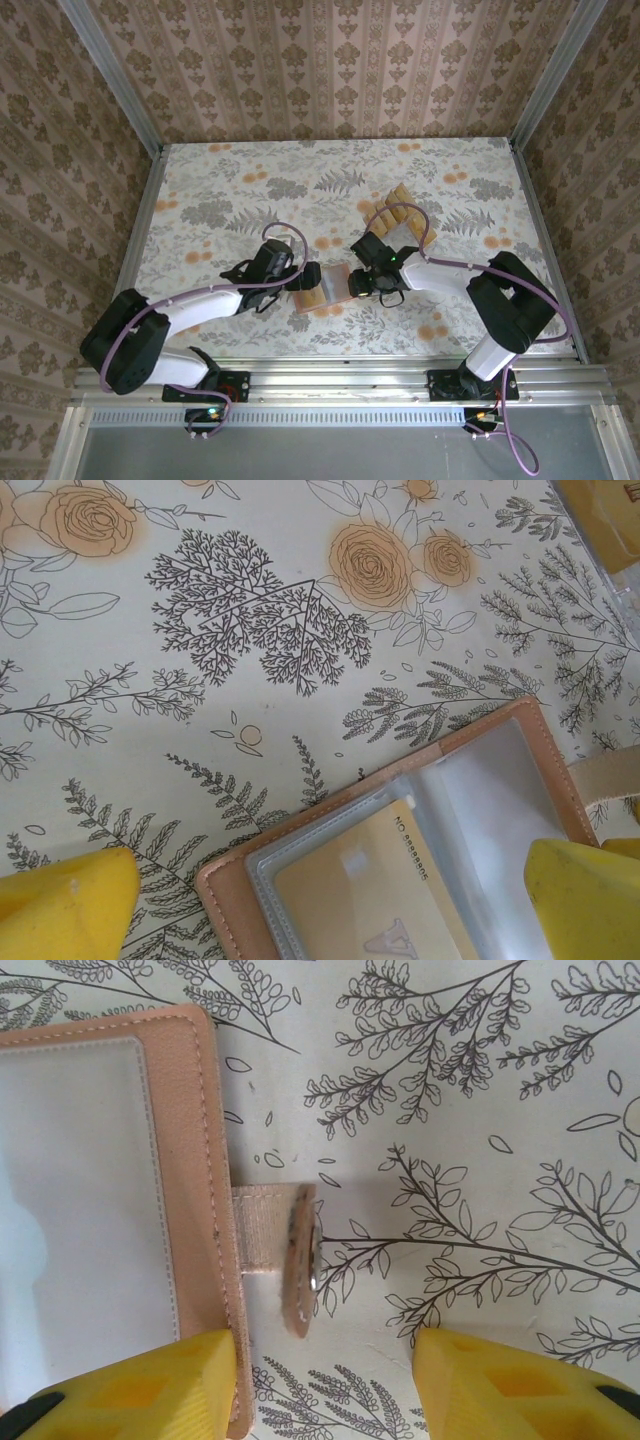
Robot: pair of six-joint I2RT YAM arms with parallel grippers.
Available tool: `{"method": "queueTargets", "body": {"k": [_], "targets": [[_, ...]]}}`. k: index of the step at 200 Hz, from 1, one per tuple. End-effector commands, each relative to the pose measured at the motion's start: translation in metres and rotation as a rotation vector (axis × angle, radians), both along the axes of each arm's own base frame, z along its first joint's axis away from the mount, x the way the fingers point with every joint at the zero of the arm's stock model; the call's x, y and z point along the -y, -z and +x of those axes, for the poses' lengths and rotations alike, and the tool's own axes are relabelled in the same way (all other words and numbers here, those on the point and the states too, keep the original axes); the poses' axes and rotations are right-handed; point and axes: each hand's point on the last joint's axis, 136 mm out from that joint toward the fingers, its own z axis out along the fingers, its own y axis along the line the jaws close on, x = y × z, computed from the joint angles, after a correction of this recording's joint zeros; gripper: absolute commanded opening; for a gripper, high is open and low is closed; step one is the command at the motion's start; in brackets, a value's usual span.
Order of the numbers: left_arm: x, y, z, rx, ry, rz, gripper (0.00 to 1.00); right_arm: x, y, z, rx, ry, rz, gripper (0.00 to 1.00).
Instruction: Put the credit cards into the card holder
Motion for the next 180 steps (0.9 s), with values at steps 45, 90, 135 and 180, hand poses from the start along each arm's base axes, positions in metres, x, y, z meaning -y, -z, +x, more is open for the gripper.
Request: {"method": "queueTargets", "body": {"k": [45,90,135,180], "targets": [[0.010,0.010,0.001,-0.016,0.020,-0.027,1.00,0.010,0.013,-0.005,-0.023,0.041,-0.072,0.53],[0.007,0.020,-0.004,-0.037,0.012,-0.014,1.00,0.010,0.018,-0.009,-0.034,0.040,-0.079,0.53],[0.005,0.029,-0.007,-0.053,0.013,0.003,1.00,0.011,0.023,-0.011,-0.043,0.040,-0.081,0.53],[0.016,0.032,-0.009,-0.065,0.050,-0.032,1.00,0.010,0.025,-0.011,-0.049,0.043,-0.077,0.53]]}}
